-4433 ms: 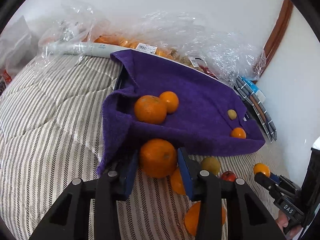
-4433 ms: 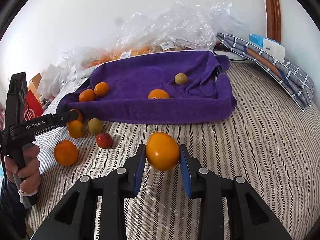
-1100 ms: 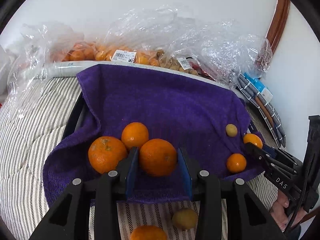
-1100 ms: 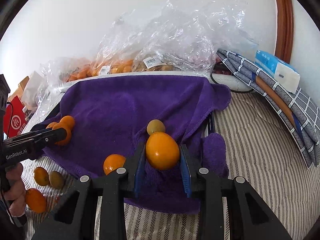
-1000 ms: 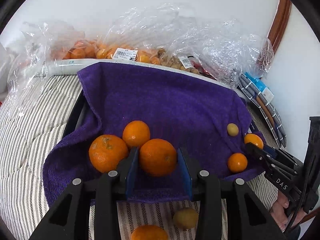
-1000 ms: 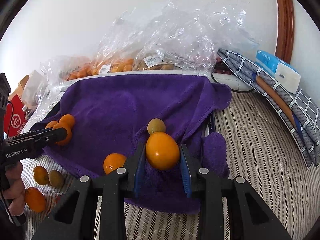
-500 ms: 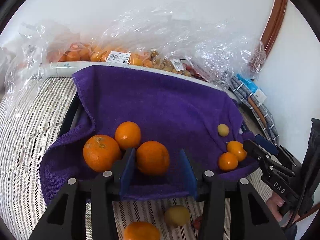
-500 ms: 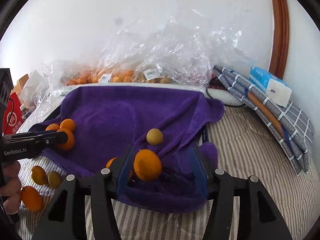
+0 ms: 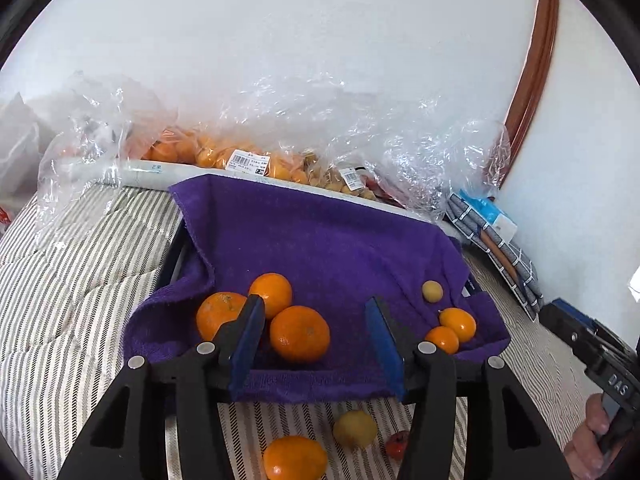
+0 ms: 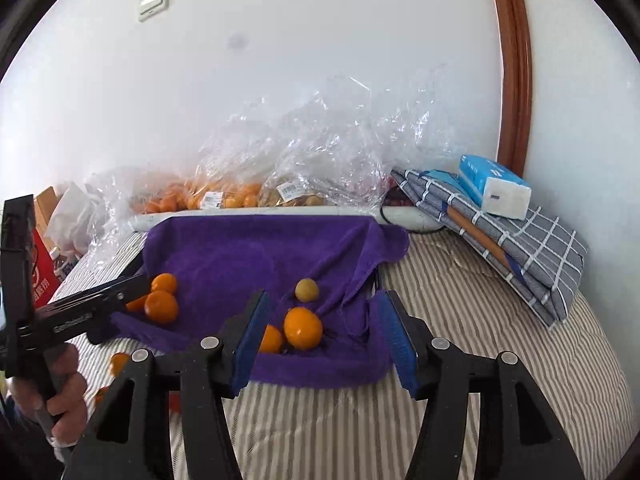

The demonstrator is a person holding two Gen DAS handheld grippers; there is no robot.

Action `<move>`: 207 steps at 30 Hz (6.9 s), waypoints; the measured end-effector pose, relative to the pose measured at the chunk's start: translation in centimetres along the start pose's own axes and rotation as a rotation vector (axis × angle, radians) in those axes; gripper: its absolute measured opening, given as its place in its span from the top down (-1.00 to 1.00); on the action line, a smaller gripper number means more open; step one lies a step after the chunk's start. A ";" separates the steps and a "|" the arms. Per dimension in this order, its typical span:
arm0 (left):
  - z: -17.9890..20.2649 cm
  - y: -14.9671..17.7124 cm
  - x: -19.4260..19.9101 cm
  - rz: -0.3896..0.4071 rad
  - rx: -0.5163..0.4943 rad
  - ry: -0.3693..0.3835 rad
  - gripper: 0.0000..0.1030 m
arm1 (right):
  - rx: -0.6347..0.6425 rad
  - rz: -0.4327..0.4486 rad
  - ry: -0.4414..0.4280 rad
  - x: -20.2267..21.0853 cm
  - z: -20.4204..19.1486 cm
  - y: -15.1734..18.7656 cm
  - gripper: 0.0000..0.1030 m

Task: Organize fruits
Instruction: 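Grasp a red cherry tomato with the right tool while the left tool grasps an orange, then carry the cherry tomato and orange over the purple towel with both tools, then open both tools to release the fruits onto the towel, then grasp a greenish-yellow fruit with the right tool while the left tool grasps a tangerine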

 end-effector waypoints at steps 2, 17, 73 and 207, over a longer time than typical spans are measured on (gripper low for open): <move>-0.6 0.5 0.7 0.011 0.000 -0.019 0.01 | -0.009 -0.039 -0.037 0.7 -1.2 1.0 -0.11; -7.4 4.5 6.4 -0.021 0.081 -0.098 0.01 | 0.101 -0.209 -0.200 -1.0 -11.7 8.2 0.33; -4.3 6.8 2.2 -0.196 0.044 -0.056 0.35 | 0.016 -0.267 0.026 -2.8 -1.6 10.2 0.55; -0.9 6.8 6.2 -0.242 -0.027 0.134 -0.10 | 0.095 -0.190 -0.073 1.2 -5.7 7.0 0.46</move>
Point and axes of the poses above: each gripper's, at about its wrist camera, not at the fingertips, and x roughly against the way its jaws point, z to its right, y to its underside, the point moved 7 cm from there along -x, roughly the way its jaws point, and after that the axes turned 4 degrees about y, right-handed, at the moved point
